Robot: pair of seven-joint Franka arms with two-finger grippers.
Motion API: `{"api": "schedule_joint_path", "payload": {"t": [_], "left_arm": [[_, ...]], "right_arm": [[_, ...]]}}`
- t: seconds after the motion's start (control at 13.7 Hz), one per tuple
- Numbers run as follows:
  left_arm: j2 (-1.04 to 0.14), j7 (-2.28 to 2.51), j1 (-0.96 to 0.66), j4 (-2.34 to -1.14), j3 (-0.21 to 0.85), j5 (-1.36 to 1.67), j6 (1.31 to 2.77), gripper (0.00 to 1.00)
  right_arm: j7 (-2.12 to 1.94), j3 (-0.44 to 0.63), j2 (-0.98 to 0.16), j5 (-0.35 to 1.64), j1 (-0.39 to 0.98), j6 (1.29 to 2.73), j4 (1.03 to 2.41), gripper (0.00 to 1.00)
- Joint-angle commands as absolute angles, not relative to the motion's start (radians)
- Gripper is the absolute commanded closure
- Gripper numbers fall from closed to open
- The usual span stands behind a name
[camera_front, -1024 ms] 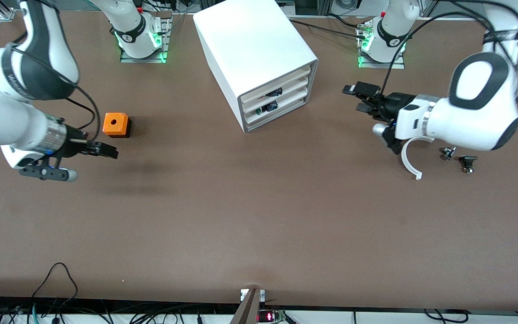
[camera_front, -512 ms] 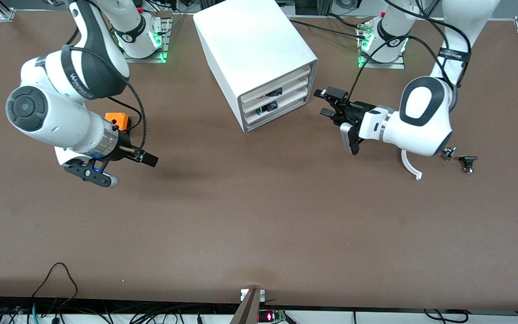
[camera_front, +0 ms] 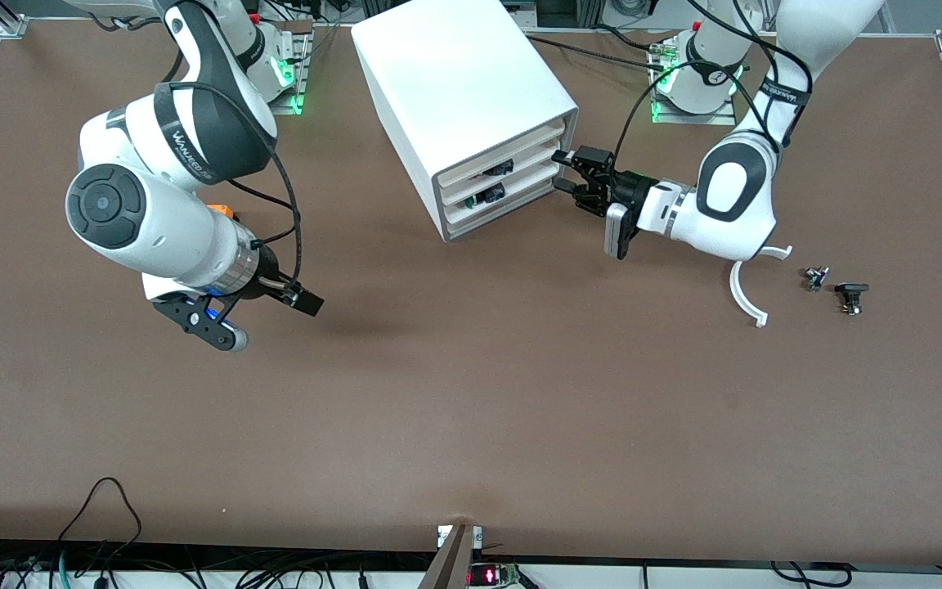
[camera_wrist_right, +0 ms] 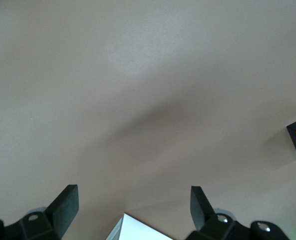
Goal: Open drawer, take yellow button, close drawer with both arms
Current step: 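Reach the left gripper to the drawer handle while the right gripper approaches, then pull the drawer open with the left gripper while the right gripper reaches in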
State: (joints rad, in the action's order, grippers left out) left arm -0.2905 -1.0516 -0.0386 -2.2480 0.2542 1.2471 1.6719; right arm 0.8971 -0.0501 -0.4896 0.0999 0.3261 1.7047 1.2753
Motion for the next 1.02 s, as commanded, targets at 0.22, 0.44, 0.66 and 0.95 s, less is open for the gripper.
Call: {"api": "schedule_joint_path", "payload": {"t": [0.22, 0.44, 0.66, 0.95], "left_arm": [[-0.247, -1.108, -0.037, -2.382, 0.339, 1.428, 1.703, 0.44], [-0.248, -1.111, -0.037, -2.411, 0.382, 1.471, 1.750, 0.45], [-0.250, -1.117, -0.038, -2.414, 0.390, 1.474, 1.746, 1.00], [-0.253, -1.091, -0.011, -2.396, 0.387, 1.463, 1.744, 1.00]], "right_arm": [[1.024, -0.044, -0.551, 0.097, 0.364, 1.669, 1.147, 0.01], [1.109, -0.046, -0.575, 0.104, 0.382, 1.672, 1.106, 0.01], [1.201, -0.055, -0.603, 0.129, 0.394, 1.674, 1.057, 0.01], [1.302, -0.063, -0.606, 0.127, 0.428, 1.709, 1.054, 0.01]]}}
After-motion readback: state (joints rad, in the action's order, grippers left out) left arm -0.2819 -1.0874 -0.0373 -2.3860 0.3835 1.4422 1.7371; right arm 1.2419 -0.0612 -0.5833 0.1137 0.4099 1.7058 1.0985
